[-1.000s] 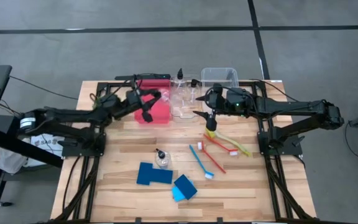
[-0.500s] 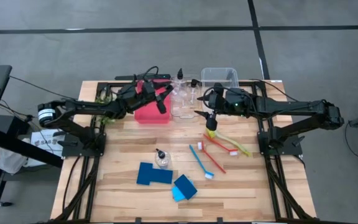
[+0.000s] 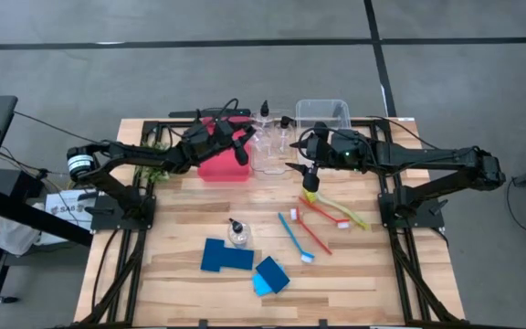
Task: Pick & Place Kitchen Sink Supplies
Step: Put the soap dispenser into the left transparent bin
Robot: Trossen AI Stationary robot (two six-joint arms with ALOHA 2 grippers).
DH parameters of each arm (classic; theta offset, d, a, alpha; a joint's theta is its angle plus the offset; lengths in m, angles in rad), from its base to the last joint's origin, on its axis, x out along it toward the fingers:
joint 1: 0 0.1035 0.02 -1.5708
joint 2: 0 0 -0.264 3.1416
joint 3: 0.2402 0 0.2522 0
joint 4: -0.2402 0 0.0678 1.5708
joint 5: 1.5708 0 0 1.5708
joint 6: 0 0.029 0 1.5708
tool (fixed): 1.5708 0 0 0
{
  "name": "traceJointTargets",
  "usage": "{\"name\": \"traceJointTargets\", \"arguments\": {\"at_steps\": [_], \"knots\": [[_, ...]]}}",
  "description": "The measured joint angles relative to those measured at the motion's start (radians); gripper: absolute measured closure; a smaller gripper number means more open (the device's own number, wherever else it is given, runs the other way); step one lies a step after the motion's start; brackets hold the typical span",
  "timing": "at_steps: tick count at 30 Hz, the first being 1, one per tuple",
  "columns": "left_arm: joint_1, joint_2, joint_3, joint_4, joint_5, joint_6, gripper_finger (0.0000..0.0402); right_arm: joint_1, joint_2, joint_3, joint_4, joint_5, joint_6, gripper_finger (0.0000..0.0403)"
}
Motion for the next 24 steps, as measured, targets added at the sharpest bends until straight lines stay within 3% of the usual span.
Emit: {"name": "traceJointTargets", "arguments": {"at_steps": [9, 24], "knots": [[-0.006, 0.000, 0.000, 0.000, 0.000, 0.000, 0.0235, 0.000, 0.000, 0.000, 0.000, 0.000, 0.000, 0.0143], [-0.006, 0.000, 0.000, 0.000, 0.001, 0.000, 0.0240, 0.000, 0.002, 0.000, -0.003, 0.000, 0.000, 0.0143]]}}
